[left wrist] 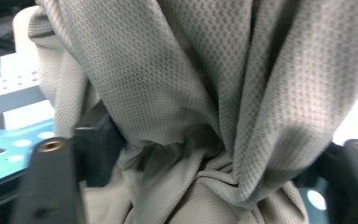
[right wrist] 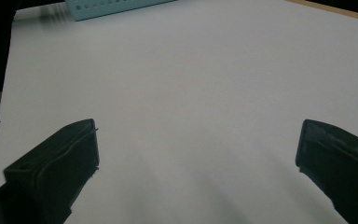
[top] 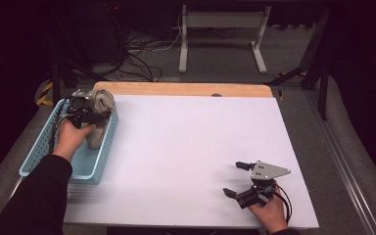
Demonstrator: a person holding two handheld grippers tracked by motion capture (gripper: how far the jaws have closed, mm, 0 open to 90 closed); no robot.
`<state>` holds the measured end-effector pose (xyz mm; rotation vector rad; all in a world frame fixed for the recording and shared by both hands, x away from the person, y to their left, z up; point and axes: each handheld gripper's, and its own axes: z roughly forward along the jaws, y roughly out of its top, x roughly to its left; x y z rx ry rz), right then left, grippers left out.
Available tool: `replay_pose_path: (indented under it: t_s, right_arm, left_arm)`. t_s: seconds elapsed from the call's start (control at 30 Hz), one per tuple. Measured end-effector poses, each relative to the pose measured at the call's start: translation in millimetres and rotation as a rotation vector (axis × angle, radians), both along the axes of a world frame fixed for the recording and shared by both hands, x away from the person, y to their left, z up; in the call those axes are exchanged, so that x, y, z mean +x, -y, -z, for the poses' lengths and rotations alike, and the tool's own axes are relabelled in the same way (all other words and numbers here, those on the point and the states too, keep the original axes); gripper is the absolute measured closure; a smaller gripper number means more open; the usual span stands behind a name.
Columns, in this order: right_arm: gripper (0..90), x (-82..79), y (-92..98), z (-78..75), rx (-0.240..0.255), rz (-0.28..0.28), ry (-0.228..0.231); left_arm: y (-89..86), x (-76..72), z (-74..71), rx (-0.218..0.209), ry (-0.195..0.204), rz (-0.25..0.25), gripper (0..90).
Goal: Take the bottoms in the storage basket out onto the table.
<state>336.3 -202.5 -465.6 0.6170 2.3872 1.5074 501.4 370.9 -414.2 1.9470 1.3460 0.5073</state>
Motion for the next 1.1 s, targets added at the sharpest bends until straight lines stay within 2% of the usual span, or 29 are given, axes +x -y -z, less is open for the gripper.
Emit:
replay_pose_path:
  t_s: [0.13,0.27,0.33,0.83,1.1]
  right_arm:
    - [0.2,0.1,-0.2,0.0,0.000,-0.001,-0.002]
    - [0.2,0.1,-0.1,0.0,0.002,-0.003,-0.002]
    - [0.2,0.1,-0.1,0.0,0.002,-0.004,-0.001]
    - [0.2,0.3,0.3,-0.2,0.006,-0.004,-0.002]
    - [0.2,0.3,0.3,-0.2,0.005,-0.004,-0.003]
  left_arm:
    - [1.4,0.6,0.2,-0.008,-0.007,0.013,45.1]
    - [3.8,-0.2,-0.6,0.004,-0.003,0.025,62.4]
    - [4.0,-0.5,-1.3,0.004,-0.005,0.029,66.5]
    - [1.3,-3.7,-6.9,0.009,0.003,0.040,70.2]
    - [-3.6,-8.2,-13.6,-0.011,0.019,0.042,70.5]
